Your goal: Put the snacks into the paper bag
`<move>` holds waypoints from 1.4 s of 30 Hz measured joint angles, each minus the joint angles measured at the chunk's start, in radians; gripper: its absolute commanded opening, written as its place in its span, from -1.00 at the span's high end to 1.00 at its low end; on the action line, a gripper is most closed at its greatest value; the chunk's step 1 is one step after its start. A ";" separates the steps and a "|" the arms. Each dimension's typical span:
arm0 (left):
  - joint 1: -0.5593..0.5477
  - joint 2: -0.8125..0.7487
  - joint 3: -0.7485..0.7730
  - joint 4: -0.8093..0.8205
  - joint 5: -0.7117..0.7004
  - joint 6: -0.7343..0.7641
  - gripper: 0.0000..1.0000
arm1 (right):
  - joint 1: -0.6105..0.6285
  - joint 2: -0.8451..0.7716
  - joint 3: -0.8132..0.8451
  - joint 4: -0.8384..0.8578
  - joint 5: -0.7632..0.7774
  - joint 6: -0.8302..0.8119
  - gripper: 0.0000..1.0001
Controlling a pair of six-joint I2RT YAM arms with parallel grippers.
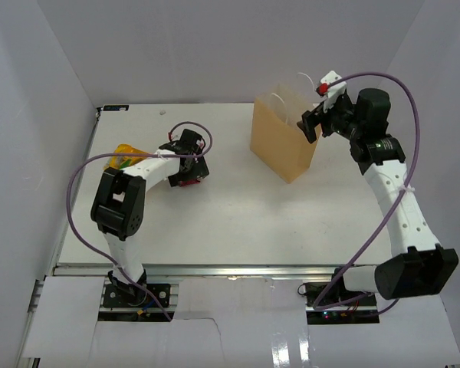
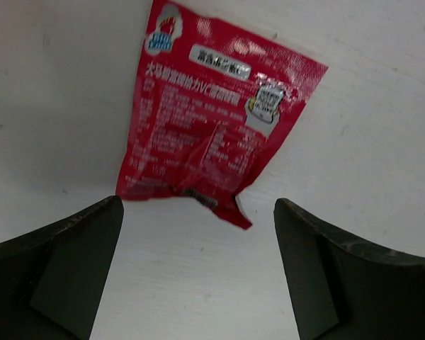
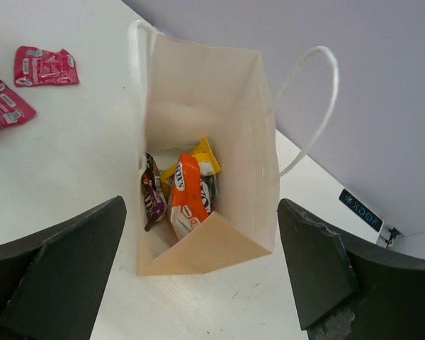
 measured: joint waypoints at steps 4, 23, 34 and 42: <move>0.000 0.116 0.116 -0.032 -0.051 0.140 -0.96 | -0.014 -0.147 -0.125 -0.027 -0.084 -0.033 -0.83; 0.000 0.256 0.271 -0.044 -0.092 0.451 -0.13 | -0.053 -0.336 -0.387 -0.111 -0.245 -0.041 -0.84; 0.004 0.133 0.103 0.016 0.040 0.389 0.41 | -0.053 -0.371 -0.418 -0.251 -0.630 -0.182 -0.93; 0.005 0.012 -0.026 0.077 0.327 0.305 0.54 | 0.007 -0.369 -0.473 -0.296 -0.754 -0.183 -0.91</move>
